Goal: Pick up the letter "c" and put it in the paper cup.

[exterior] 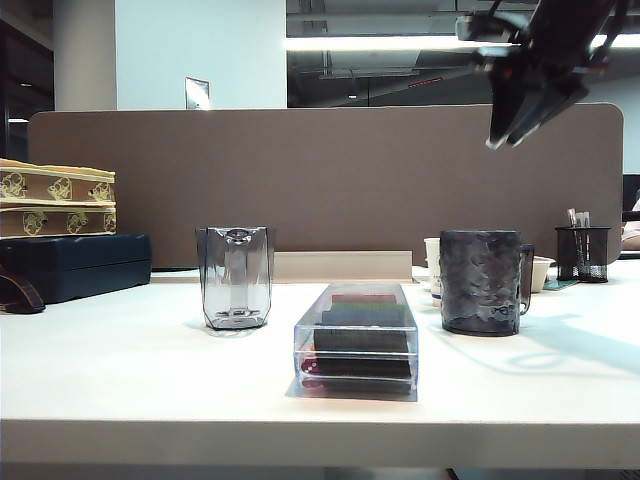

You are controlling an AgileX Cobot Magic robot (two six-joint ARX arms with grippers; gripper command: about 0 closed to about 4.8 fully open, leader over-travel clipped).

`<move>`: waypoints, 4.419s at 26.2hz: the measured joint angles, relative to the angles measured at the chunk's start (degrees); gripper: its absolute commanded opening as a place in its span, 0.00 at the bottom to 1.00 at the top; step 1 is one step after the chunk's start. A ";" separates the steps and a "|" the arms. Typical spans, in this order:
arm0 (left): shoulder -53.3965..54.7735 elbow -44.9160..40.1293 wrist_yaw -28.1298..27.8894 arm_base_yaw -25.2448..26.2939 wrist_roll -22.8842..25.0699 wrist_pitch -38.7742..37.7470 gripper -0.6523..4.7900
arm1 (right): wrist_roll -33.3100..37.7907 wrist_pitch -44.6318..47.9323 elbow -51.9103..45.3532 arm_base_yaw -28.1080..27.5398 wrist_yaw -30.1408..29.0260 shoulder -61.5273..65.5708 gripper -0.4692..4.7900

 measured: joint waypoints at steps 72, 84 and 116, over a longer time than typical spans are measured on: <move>-0.02 0.00 0.00 0.00 0.00 0.00 0.11 | 7.63 19.96 -63.01 1.70 0.79 -65.46 0.25; 0.00 0.00 0.00 0.00 0.00 -0.02 0.11 | 7.65 30.99 -71.49 1.70 2.93 -65.44 0.11; 0.00 0.00 0.00 0.00 0.00 -0.02 0.11 | 7.15 50.36 -83.12 1.68 13.31 -68.35 0.08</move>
